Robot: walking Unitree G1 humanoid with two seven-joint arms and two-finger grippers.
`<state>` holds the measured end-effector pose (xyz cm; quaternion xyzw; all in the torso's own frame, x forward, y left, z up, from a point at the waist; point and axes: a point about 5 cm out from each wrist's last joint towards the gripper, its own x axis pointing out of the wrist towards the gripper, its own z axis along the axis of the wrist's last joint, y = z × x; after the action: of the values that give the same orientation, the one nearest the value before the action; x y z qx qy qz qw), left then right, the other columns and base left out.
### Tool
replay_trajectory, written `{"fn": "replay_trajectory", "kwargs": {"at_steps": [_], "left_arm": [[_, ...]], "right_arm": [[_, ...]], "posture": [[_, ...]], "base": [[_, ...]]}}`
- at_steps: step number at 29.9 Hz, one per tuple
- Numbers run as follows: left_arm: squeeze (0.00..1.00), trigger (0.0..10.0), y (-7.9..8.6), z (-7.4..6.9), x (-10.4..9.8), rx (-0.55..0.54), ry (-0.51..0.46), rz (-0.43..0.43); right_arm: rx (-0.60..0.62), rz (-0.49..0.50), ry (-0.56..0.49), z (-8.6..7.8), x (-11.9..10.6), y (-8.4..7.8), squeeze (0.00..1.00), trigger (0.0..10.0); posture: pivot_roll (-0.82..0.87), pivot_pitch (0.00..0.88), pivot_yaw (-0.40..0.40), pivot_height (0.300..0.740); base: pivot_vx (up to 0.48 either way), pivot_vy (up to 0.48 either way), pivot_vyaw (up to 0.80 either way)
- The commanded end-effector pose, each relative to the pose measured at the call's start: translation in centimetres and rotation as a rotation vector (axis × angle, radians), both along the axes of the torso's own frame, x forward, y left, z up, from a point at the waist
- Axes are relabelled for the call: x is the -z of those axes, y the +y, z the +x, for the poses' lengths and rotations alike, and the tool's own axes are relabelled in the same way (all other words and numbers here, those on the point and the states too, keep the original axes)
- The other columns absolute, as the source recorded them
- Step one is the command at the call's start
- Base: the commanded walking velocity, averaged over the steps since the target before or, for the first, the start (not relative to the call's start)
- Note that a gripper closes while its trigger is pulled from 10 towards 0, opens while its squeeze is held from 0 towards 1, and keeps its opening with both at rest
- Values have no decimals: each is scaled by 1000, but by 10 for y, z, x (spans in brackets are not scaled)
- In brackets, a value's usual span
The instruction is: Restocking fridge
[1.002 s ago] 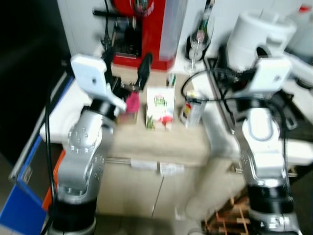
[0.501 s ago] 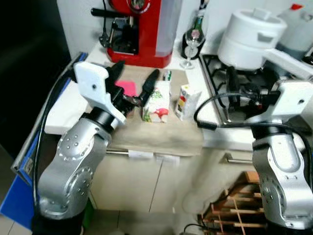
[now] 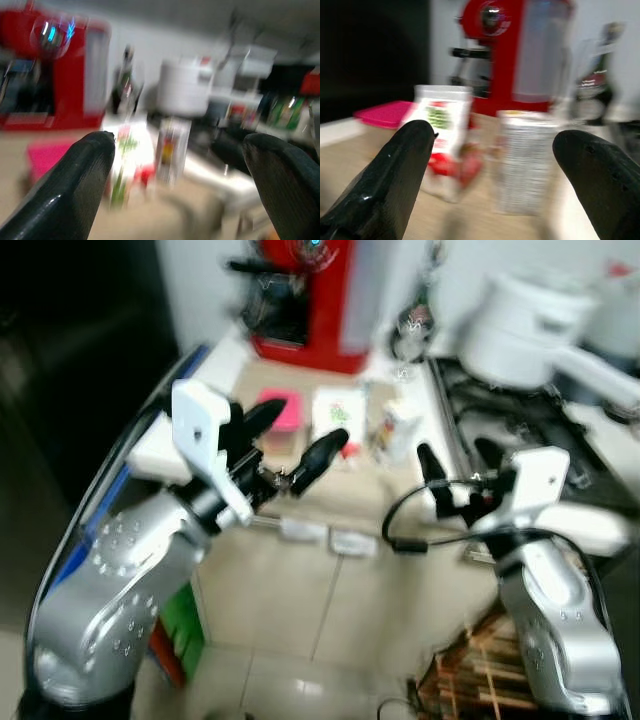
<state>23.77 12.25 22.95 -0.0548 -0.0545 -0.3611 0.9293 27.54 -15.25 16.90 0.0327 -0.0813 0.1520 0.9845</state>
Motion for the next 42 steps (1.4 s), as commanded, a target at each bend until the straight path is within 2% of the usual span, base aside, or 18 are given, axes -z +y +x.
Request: {"fn": "replay_trajectory", "kwargs": {"at_steps": [1, 5, 7, 12, 18, 22, 24, 30, 34, 42], "left_arm": [[0, 10000, -2, 1, -3, 27, -2, 9], [0, 10000, 5, 5, 5, -38, 17, 13], [0, 10000, 7, 1, 15, -77, 39, 13], [0, 10000, 3, -3, 20, -85, 54, -1], [0, 10000, -1, -2, 21, -105, 46, -21], [0, 10000, -6, 0, 31, -112, 54, -18], [0, 10000, -9, 3, 42, -143, 31, 5], [0, 10000, -9, 5, 50, -211, -42, -19], [0, 10000, -13, 5, 57, -218, -63, -14], [0, 10000, -11, 9, 63, -231, -68, -15]], "right_arm": [[-3, -3, 16, 4, 7, 0, 0, 10000], [-9, -6, 14, 13, 10, 6, 0, 10000], [-24, -2, 1, 17, 10, 11, 0, 10000], [-5, -10, -7, 21, 12, 12, 0, 10000], [74, -29, -43, 27, 8, 9, 0, 10000], [89, -28, -44, 31, 9, 9, 0, 10000], [103, -25, -55, 37, 8, 10, 0, 10000], [120, -19, -73, 42, 6, 11, 0, 10000], [131, -13, -81, 43, 7, 11, 0, 10000], [137, -7, -75, 45, 11, 14, 0, 10000]], "posture": [[54, 0, -73, 740], [60, 1, -75, 740], [66, 14, -78, 740], [67, 22, -80, 740], [63, 36, -78, 740], [60, 45, -76, 740], [56, 47, -75, 740], [55, 55, -78, 740], [49, 58, -77, 740], [49, 58, -77, 740]], "base": [[0, 0, 0], [0, 0, 0], [0, 0, 0], [0, 0, 0], [0, 0, 0], [0, 0, 0], [0, 0, 0], [0, 0, 0], [0, 0, 0], [0, 0, 0]]}}
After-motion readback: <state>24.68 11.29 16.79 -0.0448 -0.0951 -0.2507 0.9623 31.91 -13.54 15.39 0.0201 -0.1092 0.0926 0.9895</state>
